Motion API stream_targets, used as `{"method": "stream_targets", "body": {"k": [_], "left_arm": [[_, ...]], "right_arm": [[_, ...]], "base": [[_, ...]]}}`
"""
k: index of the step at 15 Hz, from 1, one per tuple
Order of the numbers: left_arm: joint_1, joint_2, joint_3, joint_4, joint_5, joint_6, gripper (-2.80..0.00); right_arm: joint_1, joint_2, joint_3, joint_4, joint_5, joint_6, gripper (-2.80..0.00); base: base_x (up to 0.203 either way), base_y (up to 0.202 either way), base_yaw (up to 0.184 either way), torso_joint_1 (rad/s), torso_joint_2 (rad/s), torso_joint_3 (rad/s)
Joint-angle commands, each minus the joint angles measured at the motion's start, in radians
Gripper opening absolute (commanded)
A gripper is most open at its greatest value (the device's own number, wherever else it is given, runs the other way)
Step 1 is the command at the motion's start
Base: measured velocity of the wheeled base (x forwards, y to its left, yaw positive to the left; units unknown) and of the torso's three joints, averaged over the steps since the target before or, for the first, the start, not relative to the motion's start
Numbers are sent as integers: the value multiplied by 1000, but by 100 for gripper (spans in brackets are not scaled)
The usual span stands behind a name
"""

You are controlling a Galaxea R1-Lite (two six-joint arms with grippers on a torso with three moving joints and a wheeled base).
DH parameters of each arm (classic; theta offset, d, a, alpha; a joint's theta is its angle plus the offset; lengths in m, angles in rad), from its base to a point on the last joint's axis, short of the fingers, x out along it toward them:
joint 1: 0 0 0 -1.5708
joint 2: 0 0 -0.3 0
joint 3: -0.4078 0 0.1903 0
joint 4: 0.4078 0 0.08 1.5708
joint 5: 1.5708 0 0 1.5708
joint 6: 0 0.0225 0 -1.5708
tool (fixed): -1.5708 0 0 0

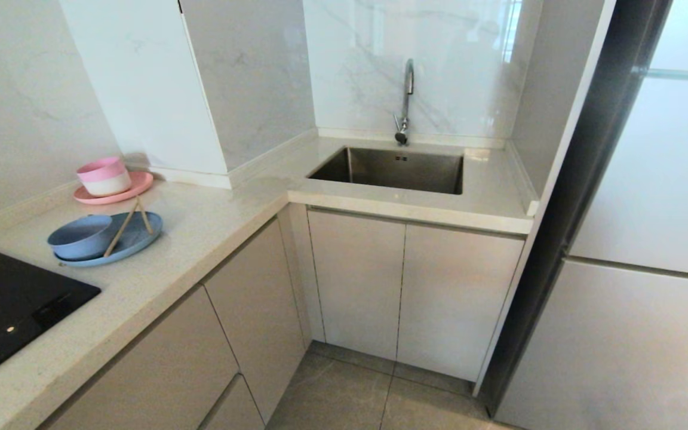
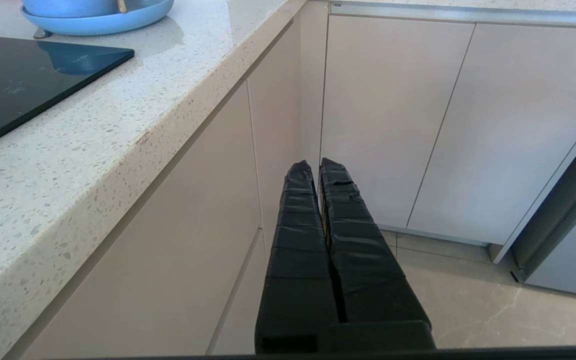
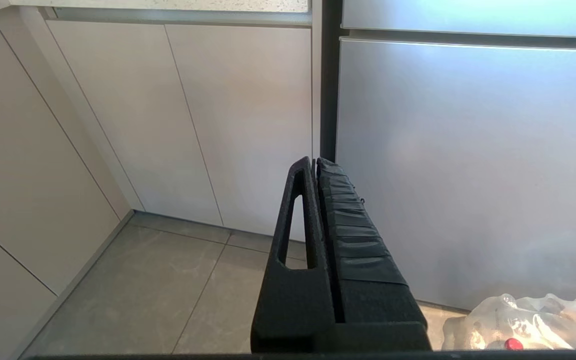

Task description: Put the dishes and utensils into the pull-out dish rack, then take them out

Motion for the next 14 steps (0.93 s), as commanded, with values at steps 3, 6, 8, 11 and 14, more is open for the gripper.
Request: {"method": "stream_targets", "body": {"k": [3,6,8,11,14], "left_arm": [[0,0,0,0,0,0,-280],[0,0,0,0,0,0,-280],[0,-1,0,0,0,0,-280],[0,-2,0,0,0,0,-280],[0,0,0,0,0,0,-280]], "right_arm": [[0,2,0,0,0,1,-280],[0,2,0,0,0,1,-280],[0,2,0,0,0,1,-280],[0,0,0,0,0,1,-280],[0,2,0,0,0,1,-280]], "base": [[0,0,0,0,2,8],[0,0,0,0,0,0],[0,0,0,0,0,0],[0,0,0,0,0,0],[0,0,0,0,0,0]]}}
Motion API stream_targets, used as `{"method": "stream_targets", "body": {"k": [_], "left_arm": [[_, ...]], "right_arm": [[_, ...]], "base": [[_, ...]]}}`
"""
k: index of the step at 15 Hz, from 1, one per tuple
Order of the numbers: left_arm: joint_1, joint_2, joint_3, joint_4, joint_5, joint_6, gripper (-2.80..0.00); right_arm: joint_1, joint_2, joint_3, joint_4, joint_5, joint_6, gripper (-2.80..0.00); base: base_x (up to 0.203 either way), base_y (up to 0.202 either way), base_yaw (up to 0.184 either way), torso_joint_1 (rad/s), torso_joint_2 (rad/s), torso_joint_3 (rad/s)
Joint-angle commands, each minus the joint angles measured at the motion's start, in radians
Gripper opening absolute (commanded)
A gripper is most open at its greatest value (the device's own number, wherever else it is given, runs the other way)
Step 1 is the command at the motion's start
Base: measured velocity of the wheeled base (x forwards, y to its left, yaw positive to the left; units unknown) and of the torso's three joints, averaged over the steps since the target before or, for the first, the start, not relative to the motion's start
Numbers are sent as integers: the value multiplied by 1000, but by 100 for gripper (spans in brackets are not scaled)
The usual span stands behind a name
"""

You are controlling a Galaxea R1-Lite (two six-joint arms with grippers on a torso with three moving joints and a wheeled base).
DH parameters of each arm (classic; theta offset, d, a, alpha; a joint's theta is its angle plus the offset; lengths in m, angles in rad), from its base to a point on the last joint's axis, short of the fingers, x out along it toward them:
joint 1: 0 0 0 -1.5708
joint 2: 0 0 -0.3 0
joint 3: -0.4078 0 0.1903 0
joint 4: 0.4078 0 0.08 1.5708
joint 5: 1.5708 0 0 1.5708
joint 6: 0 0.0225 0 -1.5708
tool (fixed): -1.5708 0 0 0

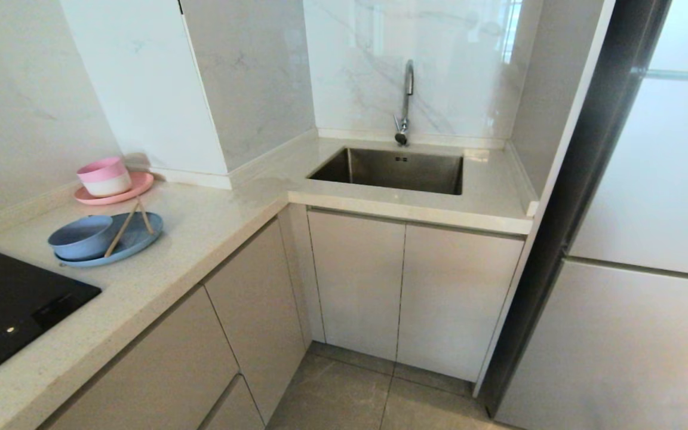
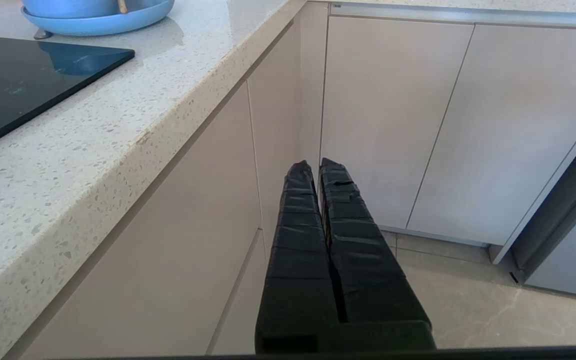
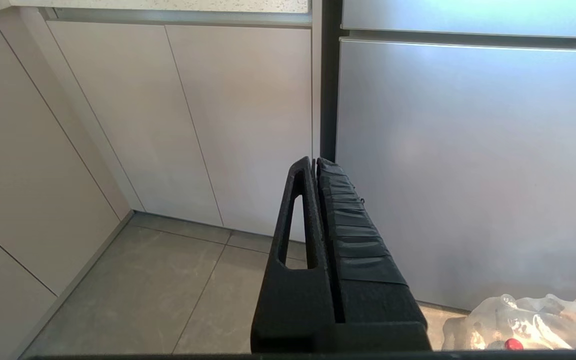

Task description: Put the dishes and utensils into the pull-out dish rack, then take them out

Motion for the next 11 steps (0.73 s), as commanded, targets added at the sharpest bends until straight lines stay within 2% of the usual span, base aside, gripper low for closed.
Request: {"method": "stream_targets", "body": {"k": [1,11], "left_arm": [[0,-2,0,0,0,0,-280],[1,-1,0,0,0,0,-280]], "right_arm": [[0,2,0,0,0,1,-280],[0,1,0,0,0,1,-280]], "base": [[0,0,0,0,0,0],[0,0,0,0,0,0]]}}
